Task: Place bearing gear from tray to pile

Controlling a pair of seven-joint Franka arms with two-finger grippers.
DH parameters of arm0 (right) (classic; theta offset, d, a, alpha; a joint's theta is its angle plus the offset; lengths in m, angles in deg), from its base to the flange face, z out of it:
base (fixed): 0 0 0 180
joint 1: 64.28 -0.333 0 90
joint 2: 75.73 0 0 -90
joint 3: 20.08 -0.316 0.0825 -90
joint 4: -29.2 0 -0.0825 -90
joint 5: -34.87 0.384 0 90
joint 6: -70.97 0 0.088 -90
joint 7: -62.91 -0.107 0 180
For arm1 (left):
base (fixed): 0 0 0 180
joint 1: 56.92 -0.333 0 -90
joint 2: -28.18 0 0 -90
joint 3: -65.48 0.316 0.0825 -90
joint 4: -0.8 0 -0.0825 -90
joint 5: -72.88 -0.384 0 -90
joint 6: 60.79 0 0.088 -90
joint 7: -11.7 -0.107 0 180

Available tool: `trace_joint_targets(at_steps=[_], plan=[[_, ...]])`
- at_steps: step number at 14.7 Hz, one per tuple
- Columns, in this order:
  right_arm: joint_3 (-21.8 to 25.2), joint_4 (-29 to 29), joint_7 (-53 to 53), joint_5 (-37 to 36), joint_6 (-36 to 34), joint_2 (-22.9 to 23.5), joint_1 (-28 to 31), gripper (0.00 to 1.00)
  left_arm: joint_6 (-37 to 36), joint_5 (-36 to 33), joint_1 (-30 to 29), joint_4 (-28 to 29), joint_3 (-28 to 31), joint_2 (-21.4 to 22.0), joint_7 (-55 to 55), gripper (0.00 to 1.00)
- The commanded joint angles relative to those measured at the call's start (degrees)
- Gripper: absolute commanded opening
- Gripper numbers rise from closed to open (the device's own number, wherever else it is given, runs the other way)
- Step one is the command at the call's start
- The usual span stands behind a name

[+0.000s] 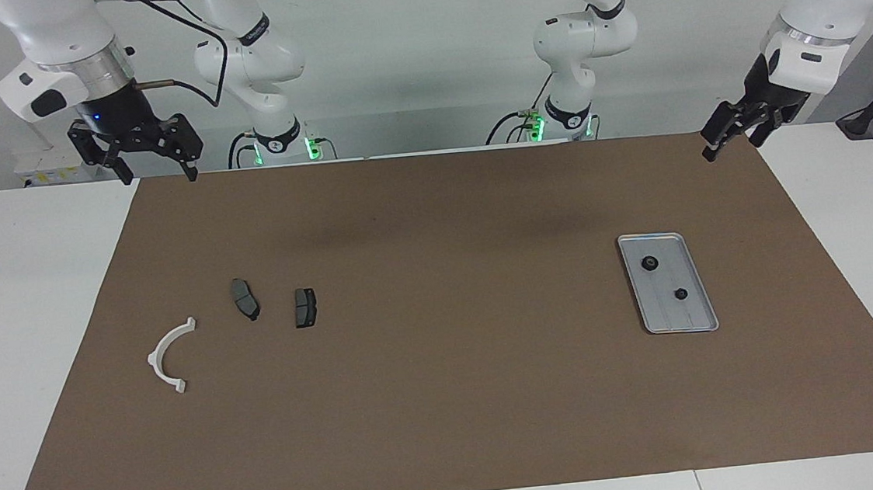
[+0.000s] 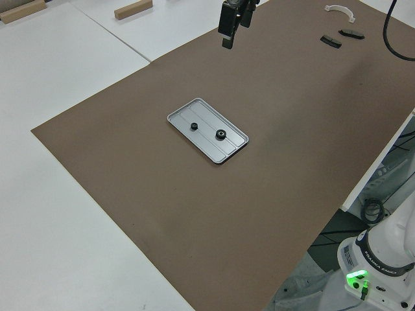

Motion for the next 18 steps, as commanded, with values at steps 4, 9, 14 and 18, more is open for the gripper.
trace_joint_targets(at_steps=[4, 9, 14, 18], plan=[[-0.46, -1.24, 1.72, 0.9, 1.34, -0.87, 1.06, 1.0, -0.39, 0.26, 0.35, -0.46, 0.66, 0.06, -0.75, 1.0], [-0.37, -1.24, 1.98, 0.9, 1.34, -0.87, 1.32, 1.0, -0.74, 0.26, 0.35, -0.46, 1.18, -0.73, -0.4, 1.0], [-0.2, -1.24, 1.9, 0.9, 1.42, -0.78, 1.49, 1.0, -0.92, 0.26, 0.26, -0.29, 1.36, -1.87, -0.05, 1.0], [-0.2, -1.24, 1.72, 0.9, 1.51, -0.78, 1.41, 1.0, 0.66, 0.26, 0.35, 0.24, 2.41, -1.88, -0.58, 1.0]])
